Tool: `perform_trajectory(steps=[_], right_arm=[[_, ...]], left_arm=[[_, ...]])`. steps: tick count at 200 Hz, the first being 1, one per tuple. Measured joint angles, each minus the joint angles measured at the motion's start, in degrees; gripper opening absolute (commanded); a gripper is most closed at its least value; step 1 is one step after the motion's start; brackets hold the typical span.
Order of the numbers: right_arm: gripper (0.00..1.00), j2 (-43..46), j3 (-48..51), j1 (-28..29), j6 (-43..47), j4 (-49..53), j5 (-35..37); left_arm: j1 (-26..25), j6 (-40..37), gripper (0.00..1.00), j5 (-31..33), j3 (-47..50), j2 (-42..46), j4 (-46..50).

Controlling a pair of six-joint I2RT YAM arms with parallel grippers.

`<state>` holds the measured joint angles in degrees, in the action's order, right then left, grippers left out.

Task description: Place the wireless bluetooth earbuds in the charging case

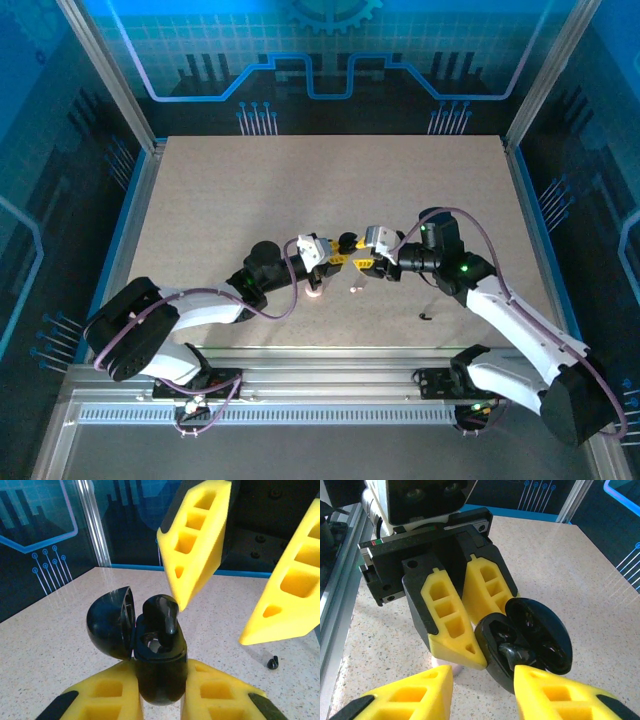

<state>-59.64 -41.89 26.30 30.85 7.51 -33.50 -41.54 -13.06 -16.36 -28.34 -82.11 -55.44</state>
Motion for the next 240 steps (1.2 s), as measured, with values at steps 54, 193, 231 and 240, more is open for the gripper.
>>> perform_trajectory(steps=[54, 193, 231, 240], right_arm=[[0.38, -0.90, -1.01, 0.00, 0.02, -0.02, 0.00], [0.38, -3.63, -3.56, 0.68, 0.76, 1.68, -1.09], [0.38, 0.63, -3.56, 0.70, -3.63, 3.52, 1.03], [0.38, 2.16, -3.56, 0.68, -5.35, 4.33, 1.97]], left_arm=[[0.00, -0.66, 0.09, -0.42, -0.02, 0.00, 0.15], [0.00, -0.87, 0.09, -0.42, 0.00, 0.07, 0.33], [0.00, -0.87, 0.09, 0.13, 0.09, 0.07, 0.17], [0.00, -0.87, 0.09, 0.52, 0.37, 0.07, -0.13]])
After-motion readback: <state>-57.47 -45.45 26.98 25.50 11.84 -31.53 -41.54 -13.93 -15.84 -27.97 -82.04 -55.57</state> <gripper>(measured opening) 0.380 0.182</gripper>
